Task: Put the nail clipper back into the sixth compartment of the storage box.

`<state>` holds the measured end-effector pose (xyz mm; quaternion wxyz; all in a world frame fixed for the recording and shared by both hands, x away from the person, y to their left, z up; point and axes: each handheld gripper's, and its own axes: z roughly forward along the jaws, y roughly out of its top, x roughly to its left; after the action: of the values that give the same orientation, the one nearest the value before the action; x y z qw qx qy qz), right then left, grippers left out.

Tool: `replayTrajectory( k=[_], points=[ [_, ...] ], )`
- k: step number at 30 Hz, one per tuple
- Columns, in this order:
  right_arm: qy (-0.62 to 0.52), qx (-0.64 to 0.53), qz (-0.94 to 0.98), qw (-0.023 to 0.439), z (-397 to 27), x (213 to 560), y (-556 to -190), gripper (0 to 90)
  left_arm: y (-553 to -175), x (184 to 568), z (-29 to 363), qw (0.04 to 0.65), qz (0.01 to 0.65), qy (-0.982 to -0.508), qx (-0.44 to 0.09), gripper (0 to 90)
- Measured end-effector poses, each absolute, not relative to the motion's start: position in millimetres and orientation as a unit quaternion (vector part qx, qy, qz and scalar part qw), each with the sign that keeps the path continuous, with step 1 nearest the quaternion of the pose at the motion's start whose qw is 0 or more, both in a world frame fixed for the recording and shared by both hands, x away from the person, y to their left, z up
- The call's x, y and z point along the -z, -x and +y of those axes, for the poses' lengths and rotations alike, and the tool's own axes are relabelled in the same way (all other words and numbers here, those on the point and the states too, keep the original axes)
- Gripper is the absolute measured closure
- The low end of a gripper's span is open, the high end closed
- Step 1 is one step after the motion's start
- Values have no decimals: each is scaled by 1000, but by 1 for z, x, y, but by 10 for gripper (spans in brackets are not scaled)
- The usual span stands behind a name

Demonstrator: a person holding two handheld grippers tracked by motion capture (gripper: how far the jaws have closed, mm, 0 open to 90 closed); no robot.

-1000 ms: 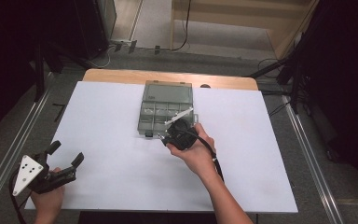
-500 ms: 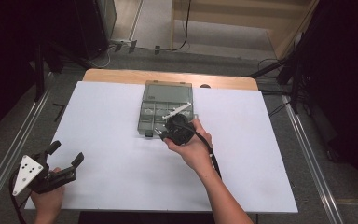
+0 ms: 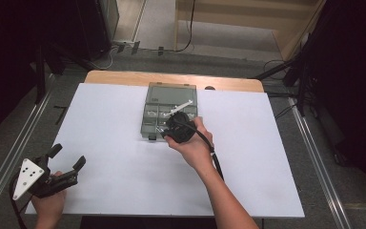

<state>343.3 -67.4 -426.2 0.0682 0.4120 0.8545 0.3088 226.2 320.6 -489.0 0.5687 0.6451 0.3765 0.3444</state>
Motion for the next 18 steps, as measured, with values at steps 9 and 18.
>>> replayTrajectory(
  k=[9, 18],
  points=[
    [-418, -314, 849, 73, -65, 428, -352, 816, -226, 489, 321, 569, 377, -645, -344, 107],
    [-427, -312, 846, 70, -61, 433, -359, 816, -226, 489, 321, 569, 376, -645, -344, 107]
  ],
)
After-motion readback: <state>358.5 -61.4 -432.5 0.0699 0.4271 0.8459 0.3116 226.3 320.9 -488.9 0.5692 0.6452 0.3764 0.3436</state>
